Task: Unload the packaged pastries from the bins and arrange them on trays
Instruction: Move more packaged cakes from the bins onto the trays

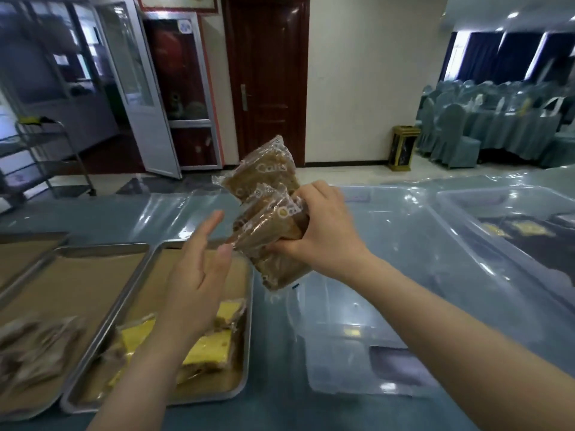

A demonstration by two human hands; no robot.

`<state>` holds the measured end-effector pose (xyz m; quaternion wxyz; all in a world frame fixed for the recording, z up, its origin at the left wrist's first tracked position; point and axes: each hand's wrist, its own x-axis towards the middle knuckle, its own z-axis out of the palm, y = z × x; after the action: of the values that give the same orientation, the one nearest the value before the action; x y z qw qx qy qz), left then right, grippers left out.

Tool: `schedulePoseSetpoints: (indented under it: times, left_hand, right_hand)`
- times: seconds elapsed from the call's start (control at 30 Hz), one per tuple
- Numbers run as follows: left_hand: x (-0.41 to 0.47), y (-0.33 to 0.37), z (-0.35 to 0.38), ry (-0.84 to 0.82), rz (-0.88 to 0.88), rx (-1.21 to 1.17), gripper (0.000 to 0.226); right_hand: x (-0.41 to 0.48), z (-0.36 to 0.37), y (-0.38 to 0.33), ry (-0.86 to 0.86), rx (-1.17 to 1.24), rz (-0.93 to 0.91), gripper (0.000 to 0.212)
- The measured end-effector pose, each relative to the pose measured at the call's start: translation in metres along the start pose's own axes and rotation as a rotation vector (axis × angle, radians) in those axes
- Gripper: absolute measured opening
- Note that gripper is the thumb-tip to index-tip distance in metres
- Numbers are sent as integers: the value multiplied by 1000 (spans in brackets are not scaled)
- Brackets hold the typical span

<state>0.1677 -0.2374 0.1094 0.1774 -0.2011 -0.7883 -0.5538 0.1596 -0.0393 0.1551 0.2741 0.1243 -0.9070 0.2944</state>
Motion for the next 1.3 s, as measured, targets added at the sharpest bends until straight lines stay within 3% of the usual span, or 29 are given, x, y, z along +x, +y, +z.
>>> schedulePoseSetpoints:
  times: [0.3, 0.53, 0.8, 1.07, 1.13, 1.2, 1.23, 1.3]
  left_hand:
    - [-47, -56, -195, 63, -114, -28, 41]
    - [-52, -90, -298, 78, -181, 1, 32]
    - [-49, -167, -374, 106, -324, 53, 36]
    - [-31, -283, -411, 18, -491, 198, 41]
    - [-28, -312, -411, -43, -506, 287, 39]
    - [-29, -340, -410, -100, -516, 313, 45]
    - [-32, -353, -409, -132, -515, 313, 51]
    - [-43, -377, -408, -233, -537, 401, 55]
  right_hand:
    - [10, 145, -149, -74, 133, -30, 55]
    - [18, 239, -227, -151, 154, -45, 57]
    - [28, 348, -242, -385, 265, 151, 48]
    - [47, 483, -217, -491, 360, 449, 51]
    - [44, 517, -211, -495, 397, 552, 69]
    - [36, 541, -208, -473, 242, 540, 109]
    - [27, 549, -208, -460, 156, 502, 118]
    - [4, 561, -210, -467, 31, 385, 115]
